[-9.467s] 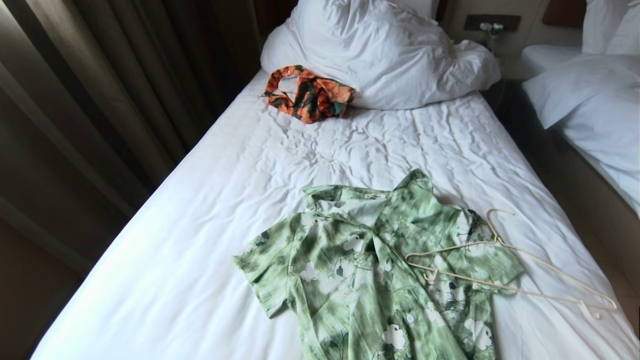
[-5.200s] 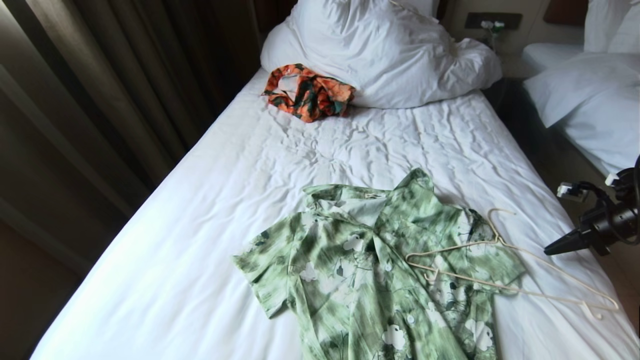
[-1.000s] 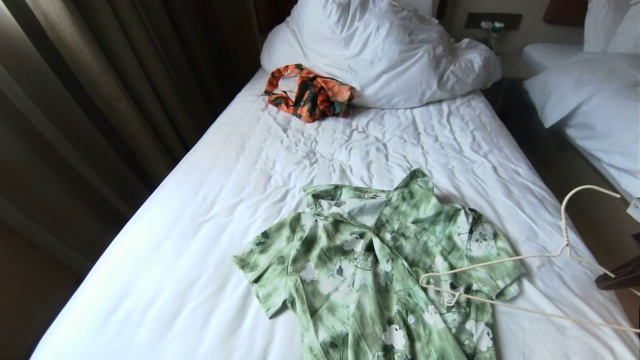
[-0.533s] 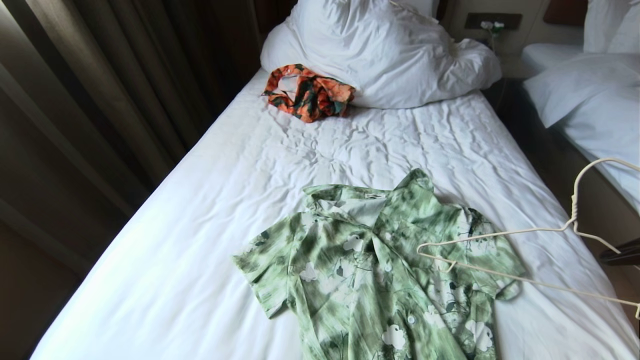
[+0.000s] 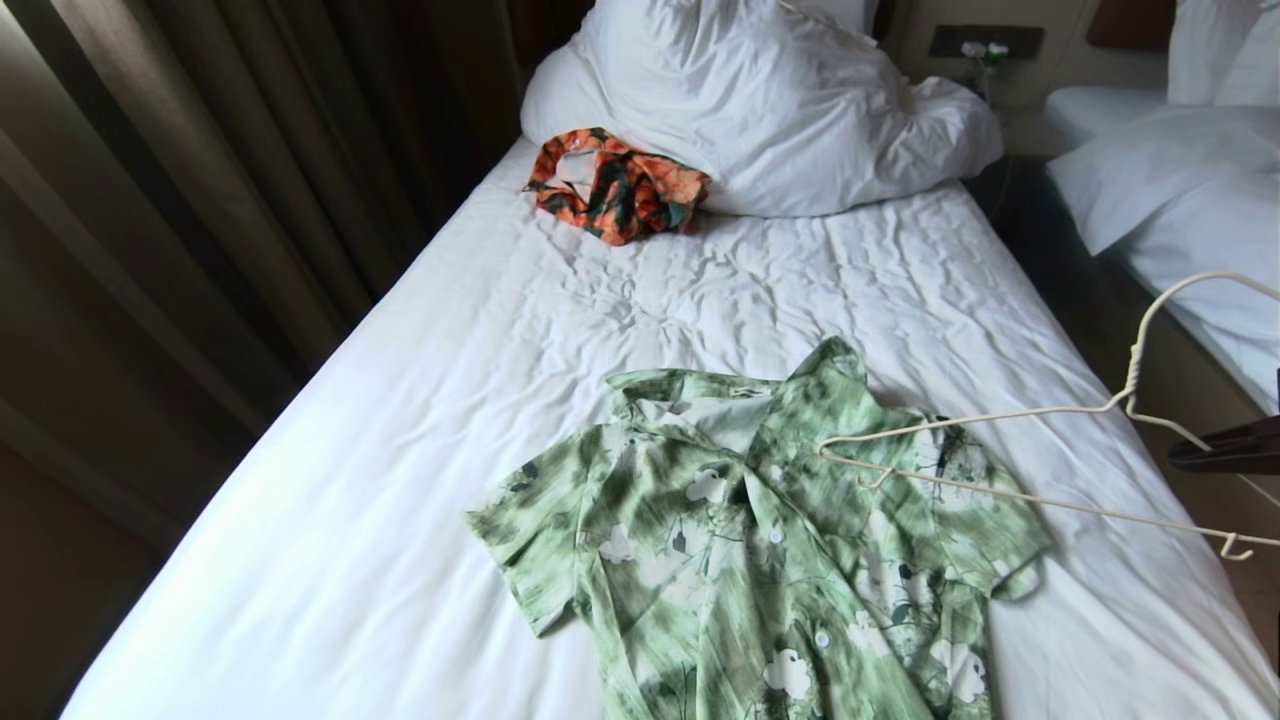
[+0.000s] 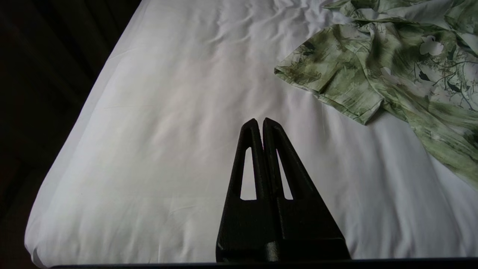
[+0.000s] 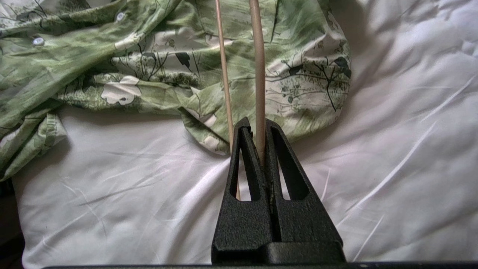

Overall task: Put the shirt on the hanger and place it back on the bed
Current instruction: Lift the shirt and hanger

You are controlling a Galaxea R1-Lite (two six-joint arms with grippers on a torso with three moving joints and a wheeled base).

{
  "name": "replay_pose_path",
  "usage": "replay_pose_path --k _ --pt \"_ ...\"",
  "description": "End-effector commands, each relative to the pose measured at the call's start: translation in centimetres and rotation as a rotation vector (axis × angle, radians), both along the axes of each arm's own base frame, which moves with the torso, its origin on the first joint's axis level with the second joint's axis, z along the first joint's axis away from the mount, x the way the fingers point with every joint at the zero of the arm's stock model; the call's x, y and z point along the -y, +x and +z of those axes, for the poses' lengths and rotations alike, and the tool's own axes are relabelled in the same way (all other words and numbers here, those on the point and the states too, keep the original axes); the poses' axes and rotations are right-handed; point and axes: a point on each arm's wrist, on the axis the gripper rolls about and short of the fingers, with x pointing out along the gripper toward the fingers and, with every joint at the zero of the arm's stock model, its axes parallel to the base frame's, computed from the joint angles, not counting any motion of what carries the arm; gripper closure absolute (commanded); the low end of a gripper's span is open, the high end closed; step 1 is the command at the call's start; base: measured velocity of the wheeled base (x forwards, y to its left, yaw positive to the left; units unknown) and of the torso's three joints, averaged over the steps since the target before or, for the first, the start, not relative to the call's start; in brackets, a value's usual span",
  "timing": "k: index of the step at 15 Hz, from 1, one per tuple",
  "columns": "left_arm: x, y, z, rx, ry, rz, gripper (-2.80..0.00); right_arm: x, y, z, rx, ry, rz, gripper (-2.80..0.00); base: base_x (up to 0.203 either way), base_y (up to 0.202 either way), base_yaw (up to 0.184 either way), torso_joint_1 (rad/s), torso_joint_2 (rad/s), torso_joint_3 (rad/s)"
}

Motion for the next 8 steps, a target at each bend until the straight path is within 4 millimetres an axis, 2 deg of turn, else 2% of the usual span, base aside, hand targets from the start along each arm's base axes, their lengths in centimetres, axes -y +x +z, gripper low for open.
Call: replay_pose_path --k 1,5,8 --pt "0.00 0.02 -0.03 -0.002 0.000 0.000 0.00 -0.54 0.37 -0.14 0.014 0.040 0.030 0.00 0.000 0.000 0.000 0.000 0.00 0.000" --pt "0.00 0.02 -0.04 -0.003 0.000 0.000 0.00 -0.94 0.58 -0.06 0.065 0.159 0.054 0.00 0.000 0.000 0.000 0.000 0.00 0.000" --pt "0.00 0.02 -0.04 -0.002 0.000 0.000 0.00 -1.24 -0.25 0.34 0.048 0.272 0.045 0.00 0.000 0.000 0.000 0.000 0.00 0.000"
